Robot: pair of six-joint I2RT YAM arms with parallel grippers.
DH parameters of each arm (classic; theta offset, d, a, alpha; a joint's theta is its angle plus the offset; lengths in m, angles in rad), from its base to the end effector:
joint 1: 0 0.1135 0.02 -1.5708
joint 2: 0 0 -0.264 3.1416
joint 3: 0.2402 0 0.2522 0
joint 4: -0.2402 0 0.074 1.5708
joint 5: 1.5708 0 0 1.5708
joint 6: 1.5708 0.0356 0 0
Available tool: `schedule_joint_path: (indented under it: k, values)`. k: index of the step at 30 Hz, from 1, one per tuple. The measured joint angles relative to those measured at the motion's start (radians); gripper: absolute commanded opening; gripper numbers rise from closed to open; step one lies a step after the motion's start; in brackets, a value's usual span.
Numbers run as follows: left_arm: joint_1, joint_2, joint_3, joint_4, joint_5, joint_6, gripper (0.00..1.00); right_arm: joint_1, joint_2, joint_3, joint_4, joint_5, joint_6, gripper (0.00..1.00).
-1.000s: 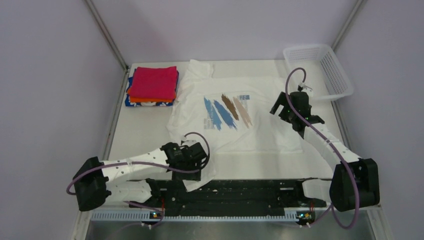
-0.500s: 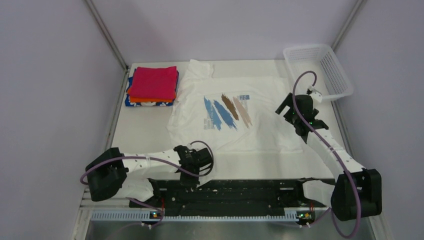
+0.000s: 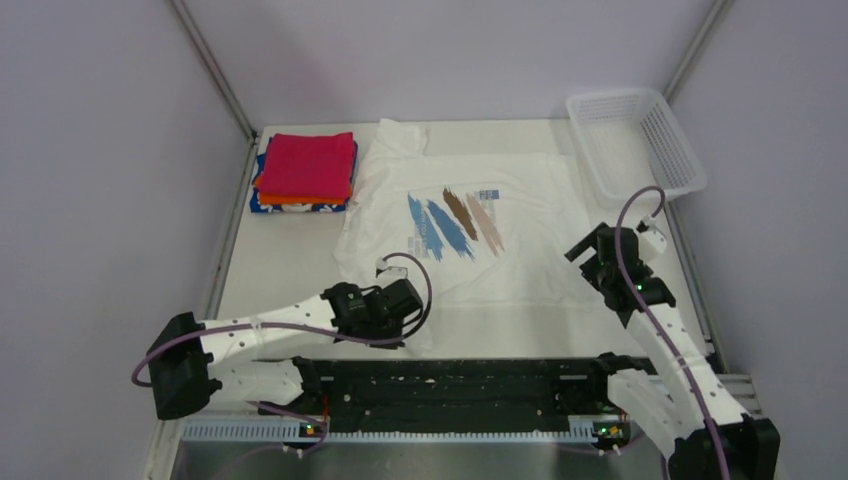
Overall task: Fold and stack the t-shirts
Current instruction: Grab the side of the flattened tshirt closest away from the robot with both arms, then fold the flattened tshirt in 1/3 of the way
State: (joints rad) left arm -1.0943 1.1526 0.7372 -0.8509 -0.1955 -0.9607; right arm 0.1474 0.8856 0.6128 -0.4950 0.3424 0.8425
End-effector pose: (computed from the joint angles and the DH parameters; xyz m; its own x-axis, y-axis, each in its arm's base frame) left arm 0.0950 -0.1690 0.2069 -0.9432 0.0745 -0.3237 0.1255 0.9822 -0.1395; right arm 0.1821 0.0150 0.2350 -0.3822 0.6540 -0.6529 0.5797 0.7199 0.3817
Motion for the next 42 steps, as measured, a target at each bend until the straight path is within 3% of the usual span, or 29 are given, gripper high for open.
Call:
schedule_joint_path:
  k: [8,13,22,28,39,42]
  values:
    - [0.029,-0.019,0.016,0.039,-0.041,0.078,0.0,0.0,-0.259,-0.179,-0.209,0.033,0.135,0.86]
    - [0.064,-0.074,0.016,0.052,-0.058,0.103,0.0,0.0,-0.231,-0.286,-0.208,0.011,0.21,0.76]
    - [0.154,-0.083,0.012,0.093,-0.036,0.13,0.0,0.0,-0.16,-0.313,-0.048,0.031,0.239,0.55]
    - [0.196,-0.083,0.011,0.098,-0.006,0.149,0.0,0.0,-0.108,-0.326,0.029,0.046,0.252,0.24]
    - [0.238,-0.083,0.011,0.117,0.039,0.18,0.0,0.0,-0.071,-0.34,0.092,0.071,0.26,0.24]
    - [0.248,-0.081,0.011,0.119,0.048,0.186,0.0,0.0,-0.052,-0.34,0.118,0.079,0.259,0.12]
